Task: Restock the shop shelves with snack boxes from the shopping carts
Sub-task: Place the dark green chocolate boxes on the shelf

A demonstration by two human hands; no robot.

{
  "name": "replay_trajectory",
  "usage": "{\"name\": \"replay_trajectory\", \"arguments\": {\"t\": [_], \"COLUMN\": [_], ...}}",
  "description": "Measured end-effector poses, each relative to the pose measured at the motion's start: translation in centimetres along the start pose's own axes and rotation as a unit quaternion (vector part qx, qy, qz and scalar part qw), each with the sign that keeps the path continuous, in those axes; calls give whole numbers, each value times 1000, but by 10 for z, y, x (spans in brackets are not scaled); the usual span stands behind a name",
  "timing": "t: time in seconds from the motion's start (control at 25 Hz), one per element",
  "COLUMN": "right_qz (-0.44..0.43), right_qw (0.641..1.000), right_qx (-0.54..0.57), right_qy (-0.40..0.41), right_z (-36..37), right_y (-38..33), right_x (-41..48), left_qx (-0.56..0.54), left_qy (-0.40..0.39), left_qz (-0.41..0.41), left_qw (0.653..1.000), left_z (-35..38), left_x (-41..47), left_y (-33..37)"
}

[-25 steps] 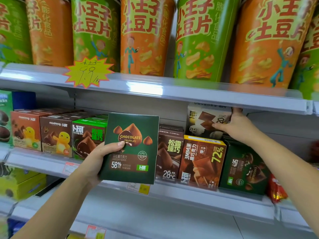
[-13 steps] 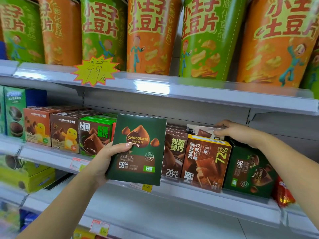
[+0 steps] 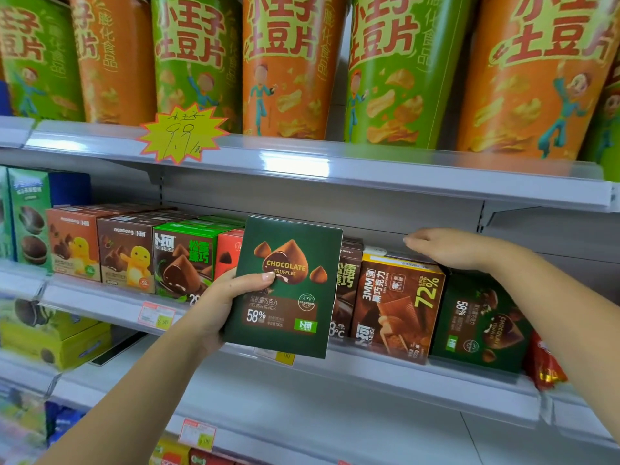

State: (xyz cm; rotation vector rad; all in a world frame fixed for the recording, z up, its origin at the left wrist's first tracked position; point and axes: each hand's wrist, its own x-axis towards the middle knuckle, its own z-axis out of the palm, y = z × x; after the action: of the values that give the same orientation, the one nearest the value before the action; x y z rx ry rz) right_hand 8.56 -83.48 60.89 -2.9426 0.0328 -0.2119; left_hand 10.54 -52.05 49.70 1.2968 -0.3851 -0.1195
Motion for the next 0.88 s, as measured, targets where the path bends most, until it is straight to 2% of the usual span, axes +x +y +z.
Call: {"name": "replay_trajectory", "arguments": {"t": [0.12,0.24,0.4,0.52,0.56,0.64,0.76,0.8,0.88], "right_qz": [-114,-171,-171,-134,-115,-61,18,30,45], "right_qw": [990,957,958,958,958,955,934,925,912], "right_qx": [63,235,223,205,185,144,134,123,46], "right_qy": [57,9,58,152,185,251,331,357,406], "right_z": [-8,-15,-15,-18,-22,-30,-37,-36,-28], "right_y": [-32,-51,-19,22,36,67,103,111,121], "right_x": [-36,-76,-113,-154,-168,-193,-218,-221,-220], "left_qx": [37,91,178,272,299,364,512,557,608], "left_qy": [-28,-66,-135,-243,-257,-230,-188,-190,-203], "left_qz": [15,47,108,132,156,222,298,293,255], "left_qw": [999,993,969,922,906,875,783,753,724], "left_z": [13,39,80,107,116,135,169,180,202], "left_x": [-1,-3,-14,-9,-3,14,41,51,68], "left_y": [12,25,25,22,21,20,19,19,18]}}
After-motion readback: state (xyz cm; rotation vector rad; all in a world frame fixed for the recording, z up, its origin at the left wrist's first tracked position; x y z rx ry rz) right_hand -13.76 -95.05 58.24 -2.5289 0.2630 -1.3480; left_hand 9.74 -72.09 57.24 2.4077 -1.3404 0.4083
